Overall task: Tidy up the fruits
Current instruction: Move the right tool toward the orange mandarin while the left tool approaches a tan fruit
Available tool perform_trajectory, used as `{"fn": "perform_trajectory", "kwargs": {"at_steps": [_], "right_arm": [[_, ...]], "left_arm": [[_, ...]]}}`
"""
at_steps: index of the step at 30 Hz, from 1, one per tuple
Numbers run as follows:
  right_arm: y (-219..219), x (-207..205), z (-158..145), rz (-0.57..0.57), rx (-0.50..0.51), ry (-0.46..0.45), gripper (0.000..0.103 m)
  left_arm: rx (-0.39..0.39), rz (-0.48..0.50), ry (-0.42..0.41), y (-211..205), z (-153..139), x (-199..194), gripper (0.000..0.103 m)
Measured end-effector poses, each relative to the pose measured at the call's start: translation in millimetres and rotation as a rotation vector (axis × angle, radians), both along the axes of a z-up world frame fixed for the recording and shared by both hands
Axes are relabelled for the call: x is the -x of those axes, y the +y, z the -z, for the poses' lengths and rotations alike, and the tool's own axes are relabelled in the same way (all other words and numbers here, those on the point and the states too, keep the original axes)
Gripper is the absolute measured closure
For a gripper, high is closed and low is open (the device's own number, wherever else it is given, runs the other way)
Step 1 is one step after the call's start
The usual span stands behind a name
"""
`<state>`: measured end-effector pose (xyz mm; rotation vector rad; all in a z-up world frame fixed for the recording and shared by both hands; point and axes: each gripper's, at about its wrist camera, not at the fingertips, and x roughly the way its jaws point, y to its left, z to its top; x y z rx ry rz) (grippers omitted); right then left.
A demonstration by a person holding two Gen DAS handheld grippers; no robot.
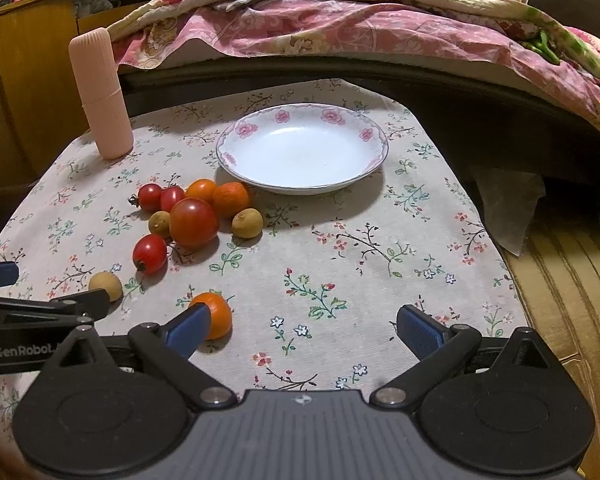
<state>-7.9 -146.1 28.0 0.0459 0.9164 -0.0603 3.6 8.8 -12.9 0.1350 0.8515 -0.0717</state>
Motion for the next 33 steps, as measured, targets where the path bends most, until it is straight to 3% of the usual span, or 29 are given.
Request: {"fn": "perform_trajectory", "kwargs": {"at_steps": [23, 33], "right_arm": [[2.7, 1.7, 3.5, -0.007, -0.008, 0.007, 0.004], [6.7, -4.6, 7.2, -0.068, -0.040, 0.015, 0.013]], "left_arm": [[-0.005, 0.000, 0.013, -1.1, 1.4, -0.1, 0.003], [-0.021, -0.004, 0.018, 2.2, 2.2, -2.0, 0.003]]}}
